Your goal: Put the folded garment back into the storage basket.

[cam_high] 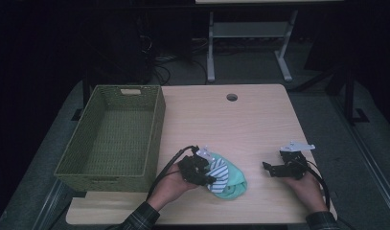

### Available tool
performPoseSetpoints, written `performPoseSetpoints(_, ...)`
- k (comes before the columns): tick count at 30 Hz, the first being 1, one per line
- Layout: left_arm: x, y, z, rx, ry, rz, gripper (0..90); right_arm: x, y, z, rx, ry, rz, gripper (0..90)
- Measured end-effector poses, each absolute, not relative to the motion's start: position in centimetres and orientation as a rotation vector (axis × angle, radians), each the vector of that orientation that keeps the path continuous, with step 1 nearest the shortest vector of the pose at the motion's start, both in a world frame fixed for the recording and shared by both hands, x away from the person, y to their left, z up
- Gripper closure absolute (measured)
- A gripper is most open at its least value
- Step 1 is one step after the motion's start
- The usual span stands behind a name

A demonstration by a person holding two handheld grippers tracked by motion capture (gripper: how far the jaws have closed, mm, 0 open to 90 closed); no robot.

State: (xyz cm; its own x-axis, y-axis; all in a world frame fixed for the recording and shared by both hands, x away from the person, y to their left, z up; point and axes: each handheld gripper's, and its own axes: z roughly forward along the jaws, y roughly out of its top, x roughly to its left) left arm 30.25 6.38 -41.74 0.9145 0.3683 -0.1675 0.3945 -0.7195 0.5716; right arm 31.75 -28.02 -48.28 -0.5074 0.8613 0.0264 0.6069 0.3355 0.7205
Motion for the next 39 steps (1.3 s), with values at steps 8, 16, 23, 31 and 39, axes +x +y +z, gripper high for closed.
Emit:
performPoseSetpoints(8,30.7,6.7,-40.4,2.425,0.544,-0.05,71.2,31.8,-28.0,-48.3,1.301,2.245,0.975,11.8)
performPoseSetpoints(16,31.3,7.3,-39.1,2.42,0.562,-0.059,70.9,31.8,-28.0,-48.3,1.302,2.243,0.975,11.7)
performPoseSetpoints(23,31.8,7.3,-38.0,2.409,0.568,-0.073,70.9,31.8,-28.0,-48.3,1.308,2.242,0.969,11.0)
performPoseSetpoints(31,32.2,7.5,-36.5,2.397,0.541,-0.036,71.0,31.8,-28.0,-48.3,1.307,2.243,0.97,11.0)
performPoseSetpoints(39,32.7,8.0,-34.9,2.41,0.531,-0.005,71.0,31.8,-28.0,-48.3,1.308,2.242,0.969,11.0)
